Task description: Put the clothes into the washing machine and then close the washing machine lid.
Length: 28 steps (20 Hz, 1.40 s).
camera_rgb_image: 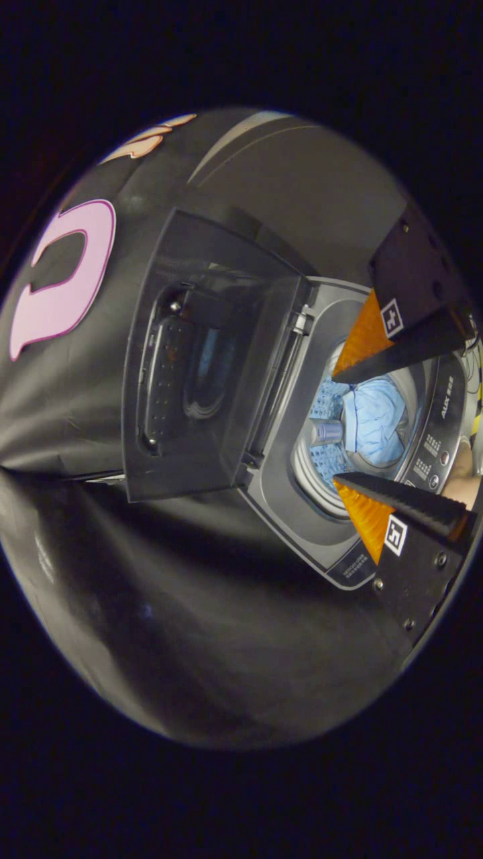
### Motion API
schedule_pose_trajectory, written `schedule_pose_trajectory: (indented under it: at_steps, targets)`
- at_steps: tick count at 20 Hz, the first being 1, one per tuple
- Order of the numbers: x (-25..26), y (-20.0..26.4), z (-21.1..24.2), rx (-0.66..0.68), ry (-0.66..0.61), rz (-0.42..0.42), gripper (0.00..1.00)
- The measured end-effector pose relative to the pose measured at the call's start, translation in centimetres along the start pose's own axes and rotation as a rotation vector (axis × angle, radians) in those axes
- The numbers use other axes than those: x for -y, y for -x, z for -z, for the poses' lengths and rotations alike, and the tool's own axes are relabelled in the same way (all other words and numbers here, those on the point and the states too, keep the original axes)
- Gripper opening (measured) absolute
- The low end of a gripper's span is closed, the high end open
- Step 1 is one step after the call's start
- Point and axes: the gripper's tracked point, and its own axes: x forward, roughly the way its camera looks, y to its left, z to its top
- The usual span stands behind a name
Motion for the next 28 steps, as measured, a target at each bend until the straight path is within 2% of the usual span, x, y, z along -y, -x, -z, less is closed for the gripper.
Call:
schedule_pose_trajectory:
  at_steps: [4, 9, 12, 15, 21, 28]
  targets:
    - [-0.6, 1.5, -2.3, 0.070, -0.009, -0.022, 0.81]
    - [-0.6, 3.6, -7.3, 0.203, 0.007, 0.000, 0.80]
    - [-0.3, 4.4, -10.3, 0.286, 0.016, 0.033, 0.88]
    - [-0.2, 5.3, -13.2, 0.353, -0.010, 0.047, 0.89]
    - [1.6, 7.3, -18.8, 0.482, 0.008, 0.132, 0.98]
    - [4.0, 7.3, -24.7, 0.588, 0.029, 0.228, 0.96]
